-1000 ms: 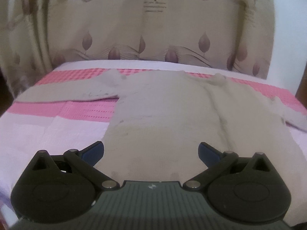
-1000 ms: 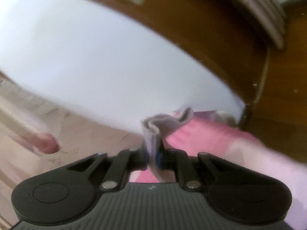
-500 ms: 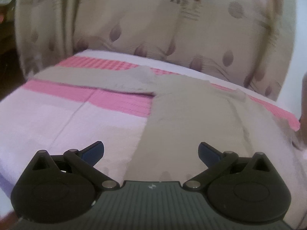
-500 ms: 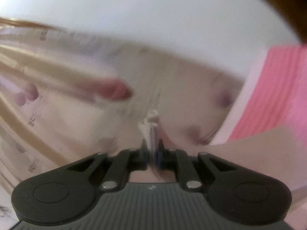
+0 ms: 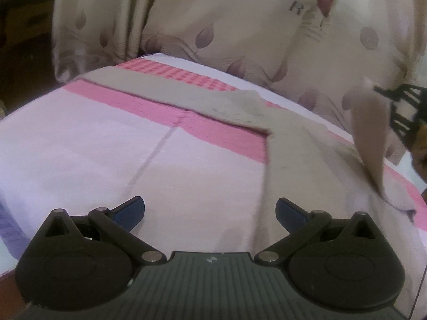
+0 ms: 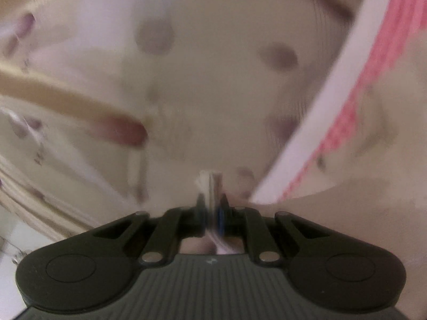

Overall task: Fold small clothes
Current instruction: 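Grasp a sleeve cuff with the right gripper, fold it across the body, release, then grasp the other sleeve cuff with the left gripper, fold it across the body, release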

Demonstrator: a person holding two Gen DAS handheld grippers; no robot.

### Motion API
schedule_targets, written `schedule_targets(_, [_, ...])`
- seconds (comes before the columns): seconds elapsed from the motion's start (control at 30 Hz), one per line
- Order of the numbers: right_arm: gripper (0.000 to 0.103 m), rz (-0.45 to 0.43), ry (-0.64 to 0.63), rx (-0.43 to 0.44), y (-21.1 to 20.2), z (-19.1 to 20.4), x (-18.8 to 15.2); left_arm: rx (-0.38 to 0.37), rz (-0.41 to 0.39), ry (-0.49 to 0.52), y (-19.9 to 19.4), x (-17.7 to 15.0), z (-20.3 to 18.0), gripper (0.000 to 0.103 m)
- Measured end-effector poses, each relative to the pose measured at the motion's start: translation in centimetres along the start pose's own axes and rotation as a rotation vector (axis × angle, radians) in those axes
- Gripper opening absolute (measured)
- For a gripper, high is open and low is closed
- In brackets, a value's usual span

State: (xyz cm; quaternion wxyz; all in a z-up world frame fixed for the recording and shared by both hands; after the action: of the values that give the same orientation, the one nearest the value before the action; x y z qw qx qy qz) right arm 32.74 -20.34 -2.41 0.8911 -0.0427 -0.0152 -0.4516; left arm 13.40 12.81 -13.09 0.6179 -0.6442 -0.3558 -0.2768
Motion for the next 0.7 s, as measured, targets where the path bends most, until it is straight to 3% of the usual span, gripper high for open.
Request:
schedule_targets(0.2, [0.009, 0.064, -0.104, -0.131, 4.0, -2.6, -5.1, 0.015, -0.002, -0.011, 0.1, -0.6, 1.8, 0.103])
schedule_targets(0.4, [0.014, 0.111, -0.349, -0.313, 6.4, -4.4, -8.4, 0.019, -0.01, 0.012, -0.2, -0.7, 2.2, 0.103])
schedule_targets(0.47, [0.027, 0.144, -0.411, -0.336, 7.0, -5.0, -9.5, 0.022, -0.01, 0.015, -0.3, -0.8, 2.1, 0.103])
schedule_targets(0.5, [0.044, 0.156, -0.428, -0.338, 7.8, -5.2, -9.8, 0.021, -0.01, 0.015, -0.5, -0.8, 2.2, 0.103])
schedule_targets(0.53, [0.07, 0.171, -0.436, -0.319, 7.6, -5.1, -10.2, 0.019, -0.01, 0.014, -0.6, -0.8, 2.2, 0.103])
schedule_targets(0.6, [0.094, 0.194, -0.42, -0.242, 6.5, -4.4, -10.9, 0.02, -0.012, 0.007, -0.8, -0.7, 2.4, 0.103])
schedule_targets(0.7, [0.093, 0.184, -0.444, -0.21, 4.3, -3.6, -11.4, 0.001, -0.018, -0.039, -0.9, -0.6, 3.3, 0.103])
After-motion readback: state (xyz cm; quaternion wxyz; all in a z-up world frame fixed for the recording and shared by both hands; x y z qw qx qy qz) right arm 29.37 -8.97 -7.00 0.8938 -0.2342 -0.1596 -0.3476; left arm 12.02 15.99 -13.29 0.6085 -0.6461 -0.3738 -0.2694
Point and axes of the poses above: each gripper's, at about its wrist camera, not at the fingertips, and y roughly the way its jaws point, z to its left, x to its top, the point moved 6 cm from there along y, roughly the way its jaws point, and after that the axes turned 12 degrees about y, right-handed, at the moved point
